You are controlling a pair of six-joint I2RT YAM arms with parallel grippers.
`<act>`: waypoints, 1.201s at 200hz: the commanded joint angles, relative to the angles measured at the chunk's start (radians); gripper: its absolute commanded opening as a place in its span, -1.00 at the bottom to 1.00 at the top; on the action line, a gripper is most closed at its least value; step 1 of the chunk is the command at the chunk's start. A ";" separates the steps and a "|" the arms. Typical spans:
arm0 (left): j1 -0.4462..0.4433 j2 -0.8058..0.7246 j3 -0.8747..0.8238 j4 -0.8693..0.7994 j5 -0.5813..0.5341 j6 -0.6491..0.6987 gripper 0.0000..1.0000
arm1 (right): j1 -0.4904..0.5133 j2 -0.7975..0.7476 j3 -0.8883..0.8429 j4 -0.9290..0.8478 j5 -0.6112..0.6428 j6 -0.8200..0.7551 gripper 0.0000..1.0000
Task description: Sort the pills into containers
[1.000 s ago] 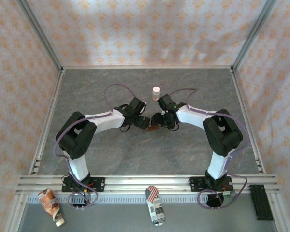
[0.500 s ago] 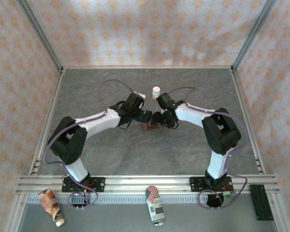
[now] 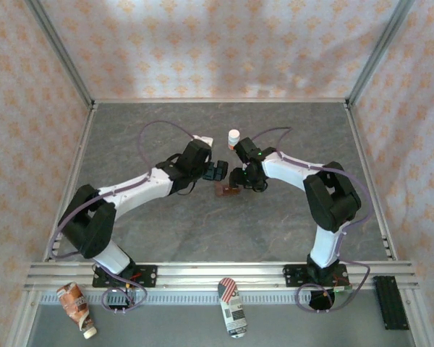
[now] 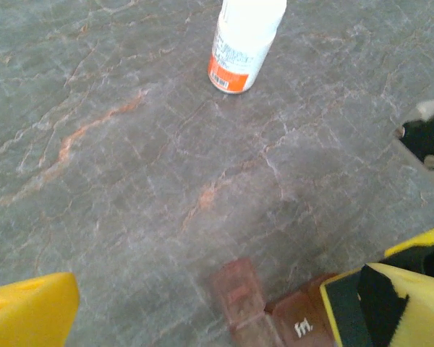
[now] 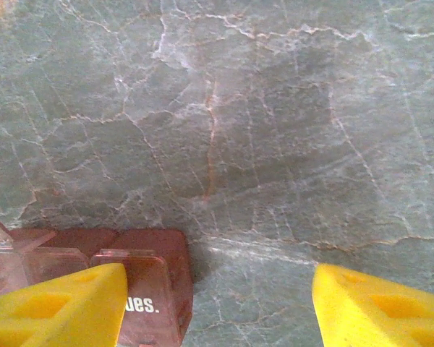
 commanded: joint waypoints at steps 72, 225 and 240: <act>-0.002 -0.253 -0.160 0.002 -0.103 -0.140 0.99 | 0.000 -0.122 -0.026 -0.042 0.057 -0.023 0.36; 0.023 -0.319 -0.372 0.229 0.072 -0.325 1.00 | 0.001 -0.152 -0.147 0.129 -0.097 0.080 0.36; 0.035 -0.277 -0.392 0.303 0.119 -0.357 1.00 | 0.001 -0.152 -0.160 0.151 -0.109 0.096 0.36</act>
